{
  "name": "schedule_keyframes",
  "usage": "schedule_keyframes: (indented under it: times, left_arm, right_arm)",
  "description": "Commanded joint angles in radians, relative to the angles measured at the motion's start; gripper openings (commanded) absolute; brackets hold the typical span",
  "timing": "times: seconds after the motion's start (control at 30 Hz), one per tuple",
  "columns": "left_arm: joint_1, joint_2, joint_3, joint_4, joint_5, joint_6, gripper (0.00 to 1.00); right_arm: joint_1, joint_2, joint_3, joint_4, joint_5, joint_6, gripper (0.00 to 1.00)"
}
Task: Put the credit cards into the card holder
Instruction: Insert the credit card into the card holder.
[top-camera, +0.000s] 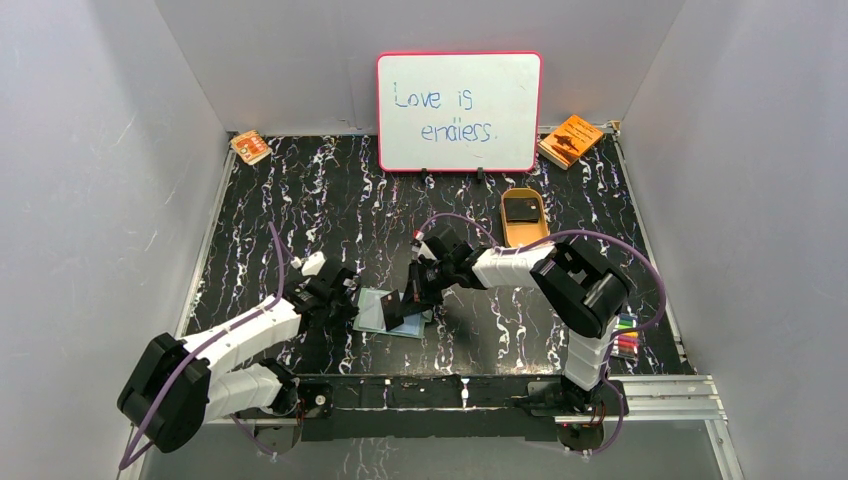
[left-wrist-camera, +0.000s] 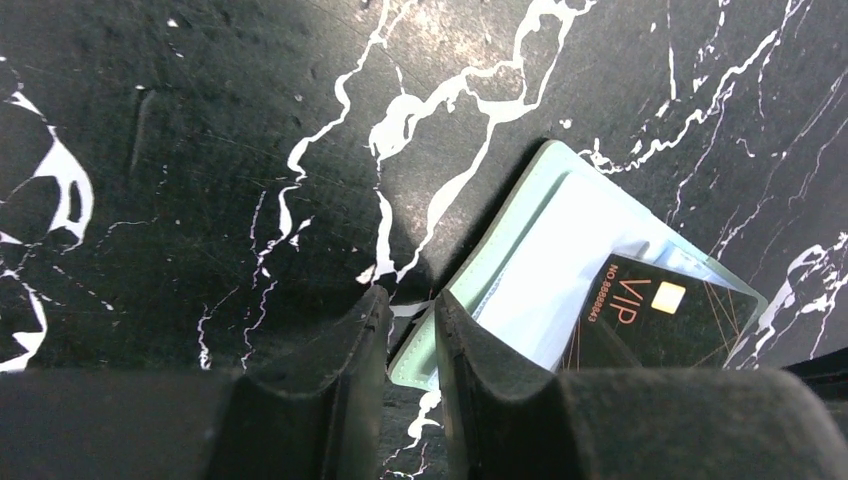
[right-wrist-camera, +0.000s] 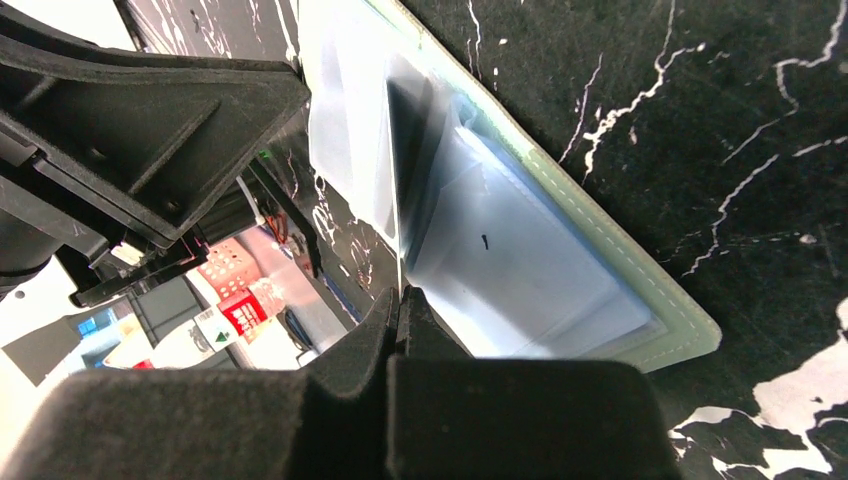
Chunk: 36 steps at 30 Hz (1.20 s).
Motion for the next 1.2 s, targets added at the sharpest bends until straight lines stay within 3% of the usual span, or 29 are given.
schedule_keyframes:
  times: [0.0, 0.57, 1.03, 1.17]
  left_arm:
    - [0.004, 0.015, -0.03, -0.004, 0.044, -0.004, 0.21]
    - [0.004, 0.001, -0.077, 0.044, 0.106, -0.012, 0.05]
    - [0.004, -0.018, -0.102, 0.062, 0.139, -0.019, 0.0]
    - [0.004, -0.033, -0.113, 0.063, 0.151, -0.028, 0.0]
  right_arm:
    - [0.0, -0.004, -0.005, 0.005, 0.039, 0.017, 0.0]
    - [0.0, -0.03, -0.039, 0.027, 0.054, 0.058, 0.0]
    - [0.002, 0.046, -0.024, 0.118, 0.042, 0.156, 0.0]
    - [0.017, 0.043, -0.054, 0.156, 0.099, 0.213, 0.0]
